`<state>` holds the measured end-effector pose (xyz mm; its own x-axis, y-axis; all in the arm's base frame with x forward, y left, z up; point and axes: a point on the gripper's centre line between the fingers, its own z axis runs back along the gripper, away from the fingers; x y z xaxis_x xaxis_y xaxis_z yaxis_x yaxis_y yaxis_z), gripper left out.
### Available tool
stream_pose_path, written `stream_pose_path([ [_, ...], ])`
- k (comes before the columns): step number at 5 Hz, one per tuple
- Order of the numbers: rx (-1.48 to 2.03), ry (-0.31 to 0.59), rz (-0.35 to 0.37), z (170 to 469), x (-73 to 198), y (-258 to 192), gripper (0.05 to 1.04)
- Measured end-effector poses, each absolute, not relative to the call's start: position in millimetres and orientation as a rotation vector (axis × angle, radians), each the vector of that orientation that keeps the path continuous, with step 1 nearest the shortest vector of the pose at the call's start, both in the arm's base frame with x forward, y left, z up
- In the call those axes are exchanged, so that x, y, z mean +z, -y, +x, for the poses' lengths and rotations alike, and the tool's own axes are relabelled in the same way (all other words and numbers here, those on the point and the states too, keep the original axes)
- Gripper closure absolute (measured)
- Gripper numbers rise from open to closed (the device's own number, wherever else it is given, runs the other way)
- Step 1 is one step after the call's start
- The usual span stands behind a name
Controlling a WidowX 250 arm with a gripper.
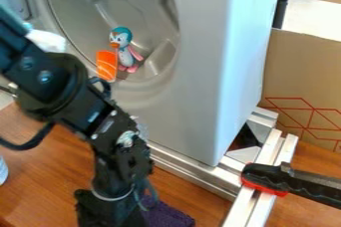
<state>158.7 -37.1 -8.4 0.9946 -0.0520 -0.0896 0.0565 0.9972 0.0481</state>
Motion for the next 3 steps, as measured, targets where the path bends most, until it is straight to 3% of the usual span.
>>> stream_pose_path([
  [2, -0.074, -0.085, 0.035, 164.0, -4.5, 36.4, 0.083],
  [3, -0.072, -0.005, 0.034, 168.9, 21.0, 34.3, 0.083],
])
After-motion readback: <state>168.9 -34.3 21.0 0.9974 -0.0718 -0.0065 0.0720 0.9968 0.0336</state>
